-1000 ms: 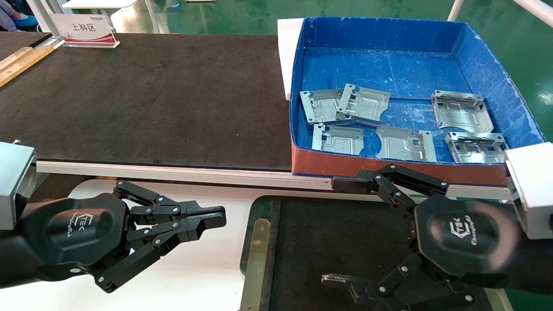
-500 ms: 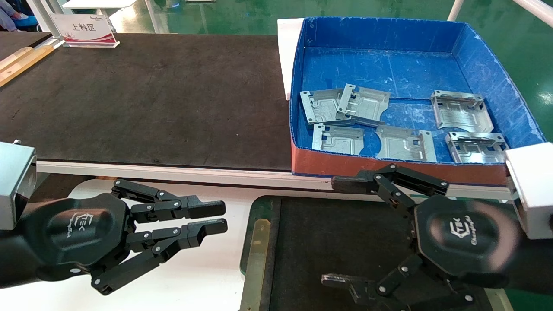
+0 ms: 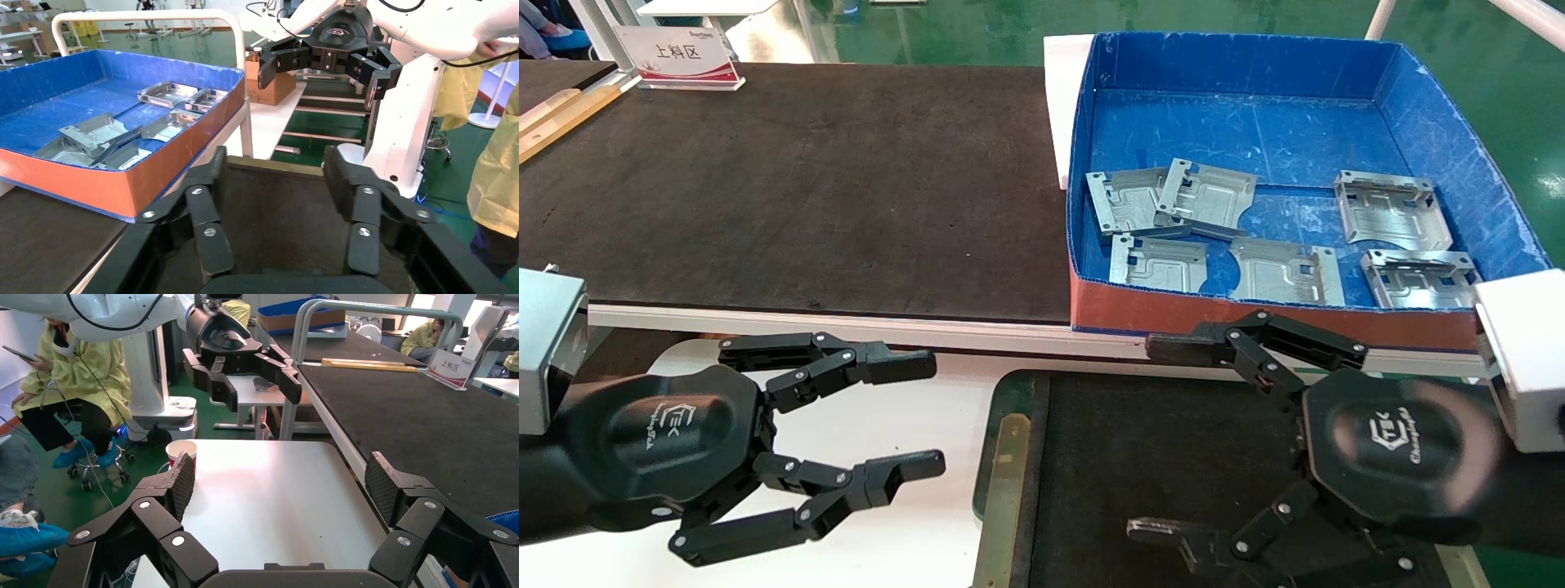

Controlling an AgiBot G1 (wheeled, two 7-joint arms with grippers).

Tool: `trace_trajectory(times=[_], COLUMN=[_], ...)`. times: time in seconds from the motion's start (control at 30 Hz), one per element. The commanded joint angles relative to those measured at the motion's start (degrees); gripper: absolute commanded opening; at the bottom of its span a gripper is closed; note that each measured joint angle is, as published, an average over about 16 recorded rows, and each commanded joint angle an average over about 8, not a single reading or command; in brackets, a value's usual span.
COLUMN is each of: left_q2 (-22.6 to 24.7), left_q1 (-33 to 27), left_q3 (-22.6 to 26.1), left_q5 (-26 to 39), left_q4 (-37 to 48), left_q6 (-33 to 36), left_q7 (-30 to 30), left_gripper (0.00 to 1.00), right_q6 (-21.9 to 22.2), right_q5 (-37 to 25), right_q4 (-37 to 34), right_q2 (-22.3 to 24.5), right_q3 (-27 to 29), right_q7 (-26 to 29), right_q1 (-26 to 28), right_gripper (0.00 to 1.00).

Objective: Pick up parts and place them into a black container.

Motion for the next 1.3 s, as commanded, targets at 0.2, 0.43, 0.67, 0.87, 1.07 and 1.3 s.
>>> trace_trajectory(times=[0.2, 0.43, 0.67, 0.87, 1.07, 1.3], left_q2=[0.0, 0.0, 0.0, 0.0, 0.0, 0.0], left_q1=[0.0, 0.0, 0.0, 0.0, 0.0, 0.0], left_q3=[0.0, 0.0, 0.0, 0.0, 0.0, 0.0], left_q5=[0.0, 0.0, 0.0, 0.0, 0.0, 0.0], left_q4=[0.0, 0.0, 0.0, 0.0, 0.0, 0.0], left_q6=[0.0, 0.0, 0.0, 0.0, 0.0, 0.0], left_q7=[0.0, 0.0, 0.0, 0.0, 0.0, 0.0], left_gripper=[1.00, 1.00, 1.00, 1.00, 1.00, 1.00], right_q6=[0.0, 0.1, 3.6, 8.6, 12.5, 18.4], right_q5=[0.0, -0.1, -2.3, -6.4, -10.8, -14.5], right_q4=[0.0, 0.0, -2.0, -7.4, -15.6, -24.5], right_q2=[0.0, 0.0, -0.7, -2.4, -4.5, -6.9], right_q3=[0.0, 0.0, 0.1, -0.2, -0.8, -0.7], right_q7=[0.0, -0.1, -0.5, -1.5, -3.8, -7.4], right_q1=[0.0, 0.0, 1.4, 4.9, 9.9, 14.3], right_gripper=[1.00, 1.00, 1.00, 1.00, 1.00, 1.00])
